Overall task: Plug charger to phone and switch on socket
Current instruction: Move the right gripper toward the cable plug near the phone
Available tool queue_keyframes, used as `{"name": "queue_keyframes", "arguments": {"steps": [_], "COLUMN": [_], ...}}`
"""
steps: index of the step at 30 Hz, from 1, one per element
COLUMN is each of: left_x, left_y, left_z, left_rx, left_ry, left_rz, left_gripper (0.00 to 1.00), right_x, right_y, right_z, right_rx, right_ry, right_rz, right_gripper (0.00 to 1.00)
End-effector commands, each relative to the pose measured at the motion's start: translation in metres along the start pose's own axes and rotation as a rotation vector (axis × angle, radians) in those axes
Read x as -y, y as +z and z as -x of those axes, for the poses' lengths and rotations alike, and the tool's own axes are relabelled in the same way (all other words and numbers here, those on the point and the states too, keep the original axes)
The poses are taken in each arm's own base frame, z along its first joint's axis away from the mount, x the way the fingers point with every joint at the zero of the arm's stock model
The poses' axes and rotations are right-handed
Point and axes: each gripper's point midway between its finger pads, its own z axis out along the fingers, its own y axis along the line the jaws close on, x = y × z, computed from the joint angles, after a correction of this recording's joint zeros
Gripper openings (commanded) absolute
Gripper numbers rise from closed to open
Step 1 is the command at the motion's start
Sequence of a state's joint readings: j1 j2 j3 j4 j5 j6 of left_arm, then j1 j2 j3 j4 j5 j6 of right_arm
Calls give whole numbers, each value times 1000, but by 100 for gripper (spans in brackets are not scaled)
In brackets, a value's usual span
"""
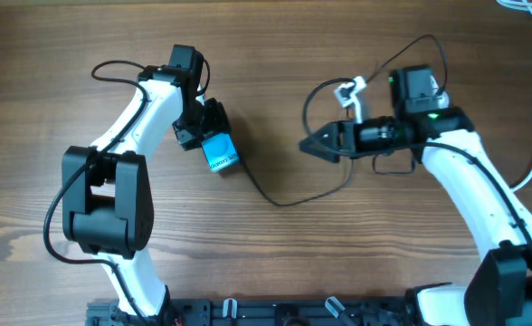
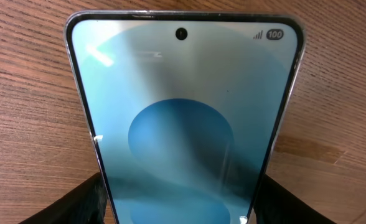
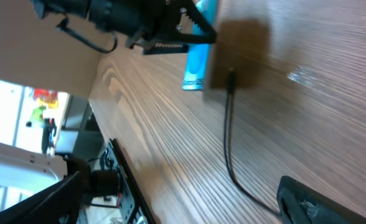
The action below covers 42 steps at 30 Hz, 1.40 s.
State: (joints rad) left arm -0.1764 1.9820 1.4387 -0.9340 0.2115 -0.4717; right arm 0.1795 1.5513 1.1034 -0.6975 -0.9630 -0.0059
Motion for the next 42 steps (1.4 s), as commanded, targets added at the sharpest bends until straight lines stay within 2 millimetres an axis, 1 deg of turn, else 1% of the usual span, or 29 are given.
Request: {"name": "queue_keyframes", "arguments": {"steps": [1,3,4,5,6,8,9,10,14,15,17,20,21,23,25,27,29,30,34,36,38,40,42], "left_x": [5,5,5,5,5,4,5,6,9,13,16,23,25,27,30,37,44,44,45,46,46,46,46], "left_y": [-9,-9,-9,-9,-9,-9,-9,-9,-8,-7,-6,-4,-3,-3,-2,-1,-1,-1,-1,0,0,0,0], "left_z": [1,1,1,1,1,-1,-2,-2,-9,-13,-16,-23,-26,-32,-39,-47,-54,-54,-51,-51,-50,-50,-50], "left_rx": [16,16,16,16,15,9,8,8,-7,-14,-19,-28,-33,-49,-71,-98,-119,-119,-109,-107,-106,-106,-105], "left_ry": [28,28,28,28,28,28,46,56,71,83,98,123,134,154,169,178,185,186,189,189,190,190,190], "left_rz": [-29,-28,-28,-28,-28,-25,-25,-25,-18,-15,-14,-12,-9,-8,-11,-33,-62,-62,-67,-69,-70,-69,-70], "left_gripper": [66,66,66,66,67,67,67,67,67,67,68,68,68,68,68,69,69,69,69,69,70,70,70], "right_x": [-15,-18,-11,-8,-10,-18,-19,-17,-2,11,23,36,37,34,23,11,3,4,21,19,7,8,18], "right_y": [24,35,43,47,57,68,77,82,102,112,121,136,142,153,165,174,180,180,178,176,174,170,167], "right_z": [-1,-1,0,0,-1,-3,-5,-6,-13,-19,-25,-38,-43,-47,-46,-44,-41,-40,-45,-52,-63,-67,-66], "right_rx": [-43,-52,-51,-49,-51,-63,-73,-77,-117,-141,-161,-208,-224,-236,-227,-214,-197,-191,-197,-231,-283,-300,-297], "right_ry": [-57,-50,-1,15,-1,-28,-44,-49,-26,23,71,104,104,77,35,38,31,42,58,31,-35,-88,-113], "right_rz": [33,16,-51,-82,-96,-78,-74,-82,-88,-97,-105,-110,-108,-96,-72,-50,-37,-45,-136,-119,-40,-48,-115], "right_gripper": [100,100,100,100,100,100,100,100,100,100,100,100,99,99,98,94,89,87,87,88,88,88,88]}}
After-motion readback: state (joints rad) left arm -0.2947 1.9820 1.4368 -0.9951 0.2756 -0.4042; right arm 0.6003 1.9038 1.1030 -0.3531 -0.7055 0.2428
